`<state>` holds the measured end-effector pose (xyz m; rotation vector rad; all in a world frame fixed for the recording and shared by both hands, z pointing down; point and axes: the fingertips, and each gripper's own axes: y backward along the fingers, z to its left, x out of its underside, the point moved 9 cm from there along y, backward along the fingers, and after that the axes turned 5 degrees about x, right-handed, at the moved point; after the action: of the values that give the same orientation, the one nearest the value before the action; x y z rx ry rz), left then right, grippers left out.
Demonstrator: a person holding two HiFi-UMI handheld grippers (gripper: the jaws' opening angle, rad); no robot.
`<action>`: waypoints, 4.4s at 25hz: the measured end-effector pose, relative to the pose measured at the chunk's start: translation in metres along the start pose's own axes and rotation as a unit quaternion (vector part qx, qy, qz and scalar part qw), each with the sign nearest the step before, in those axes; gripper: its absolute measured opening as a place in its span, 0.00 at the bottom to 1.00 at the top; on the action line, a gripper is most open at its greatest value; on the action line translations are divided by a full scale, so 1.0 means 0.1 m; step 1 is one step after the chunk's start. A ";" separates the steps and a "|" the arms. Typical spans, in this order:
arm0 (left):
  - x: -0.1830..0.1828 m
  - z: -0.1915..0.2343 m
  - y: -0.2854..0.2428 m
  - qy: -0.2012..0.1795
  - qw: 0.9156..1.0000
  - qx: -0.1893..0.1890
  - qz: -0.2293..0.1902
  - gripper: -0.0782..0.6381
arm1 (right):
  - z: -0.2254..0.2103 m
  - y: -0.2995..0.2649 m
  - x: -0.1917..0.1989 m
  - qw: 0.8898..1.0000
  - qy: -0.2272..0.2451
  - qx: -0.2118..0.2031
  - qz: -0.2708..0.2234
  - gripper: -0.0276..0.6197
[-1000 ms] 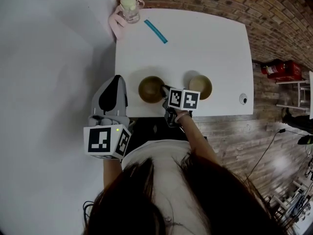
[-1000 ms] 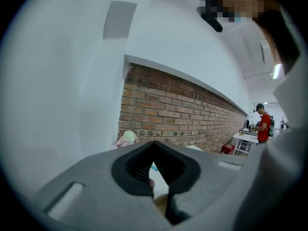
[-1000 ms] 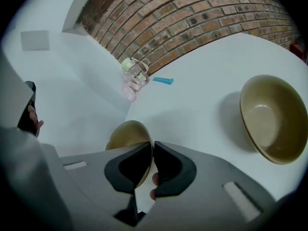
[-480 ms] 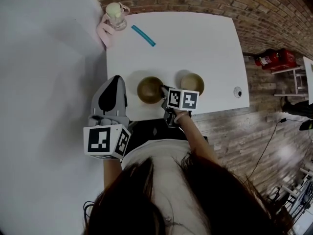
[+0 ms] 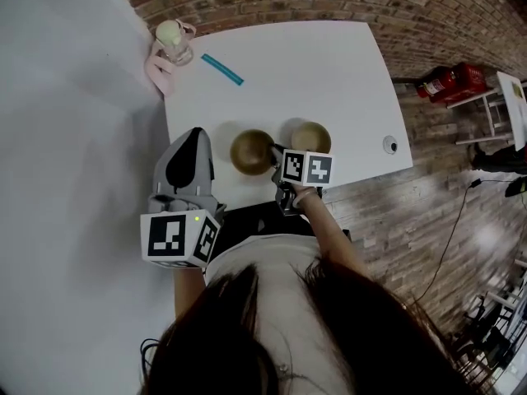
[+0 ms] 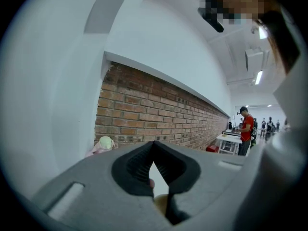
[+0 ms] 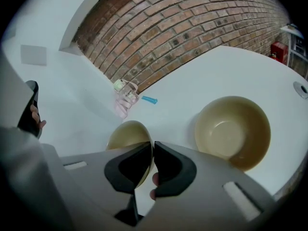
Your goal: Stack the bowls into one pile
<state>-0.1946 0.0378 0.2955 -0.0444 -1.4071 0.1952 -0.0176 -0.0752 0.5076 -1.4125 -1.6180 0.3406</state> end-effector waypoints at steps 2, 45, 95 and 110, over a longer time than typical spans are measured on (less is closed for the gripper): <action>-0.01 -0.03 -0.04 -0.001 1.000 0.008 0.000 0.11 | -0.04 0.04 -0.02 1.000 -0.005 0.003 -0.006 0.08; -0.03 -0.77 -0.70 -0.025 0.989 0.146 0.016 0.11 | -0.84 0.80 -0.14 0.987 -0.103 0.063 -0.108 0.08; 0.09 -0.73 -1.20 -0.028 0.978 0.194 0.068 0.11 | -1.19 0.71 -0.15 0.973 -0.151 0.134 -0.108 0.12; 0.03 -0.82 -1.02 -0.038 0.977 0.204 0.052 0.11 | -1.19 0.83 -0.05 0.973 -0.153 0.128 -0.118 0.14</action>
<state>-0.1023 -0.0553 0.2996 0.2307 -1.4174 0.5745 0.1260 -0.0961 0.5086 -0.9948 -1.8916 0.6257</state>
